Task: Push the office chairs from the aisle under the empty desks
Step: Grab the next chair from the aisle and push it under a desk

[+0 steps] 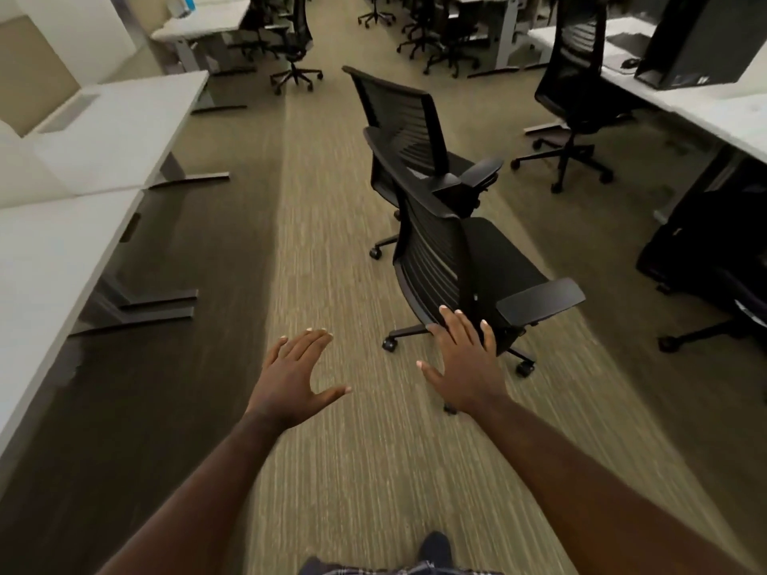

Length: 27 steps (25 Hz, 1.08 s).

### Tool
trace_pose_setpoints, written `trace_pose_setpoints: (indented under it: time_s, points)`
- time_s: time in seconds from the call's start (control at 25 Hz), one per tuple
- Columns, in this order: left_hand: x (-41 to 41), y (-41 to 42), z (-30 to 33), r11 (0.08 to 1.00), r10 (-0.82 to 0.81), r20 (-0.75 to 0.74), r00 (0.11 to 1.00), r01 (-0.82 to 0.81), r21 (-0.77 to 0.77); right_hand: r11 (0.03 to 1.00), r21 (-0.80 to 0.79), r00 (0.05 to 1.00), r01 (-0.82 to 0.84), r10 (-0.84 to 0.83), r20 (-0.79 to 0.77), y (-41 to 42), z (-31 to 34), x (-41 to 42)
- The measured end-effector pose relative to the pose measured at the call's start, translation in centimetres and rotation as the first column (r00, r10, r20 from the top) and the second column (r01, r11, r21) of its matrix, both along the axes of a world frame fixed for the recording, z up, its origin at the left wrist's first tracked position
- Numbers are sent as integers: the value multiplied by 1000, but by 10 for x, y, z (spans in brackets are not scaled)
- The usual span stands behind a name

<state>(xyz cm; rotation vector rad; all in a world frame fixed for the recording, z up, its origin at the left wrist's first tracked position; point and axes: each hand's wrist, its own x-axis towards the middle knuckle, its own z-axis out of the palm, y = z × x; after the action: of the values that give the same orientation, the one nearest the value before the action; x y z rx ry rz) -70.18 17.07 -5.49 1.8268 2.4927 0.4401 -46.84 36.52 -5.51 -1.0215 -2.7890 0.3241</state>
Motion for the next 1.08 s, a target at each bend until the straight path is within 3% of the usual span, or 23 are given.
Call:
trace_pose_setpoints:
  time_s: [0.24,0.52,0.76,0.92,1.08]
  points:
    - [-54,96,27,998,-42,-5,999,42,40,999,34,997,21,-19,-70,73,26,-57]
    - [-166,224,64,982,-163,-40,986,166,87,965,128,965,227,-205,-165,157,61,-148]
    - [-247,343,78,948,-318,-133,939,314,-52,864,83,866,497,-499,9,199,67,-215]
    - [-274,411,86,908,-419,-203,885,407,-101,815,-16,810,579,-573,124,210,59,-231]
    - [-285,459,87,845,-531,-209,821,492,-209,792,10,781,610,-604,160,216,56,-233]
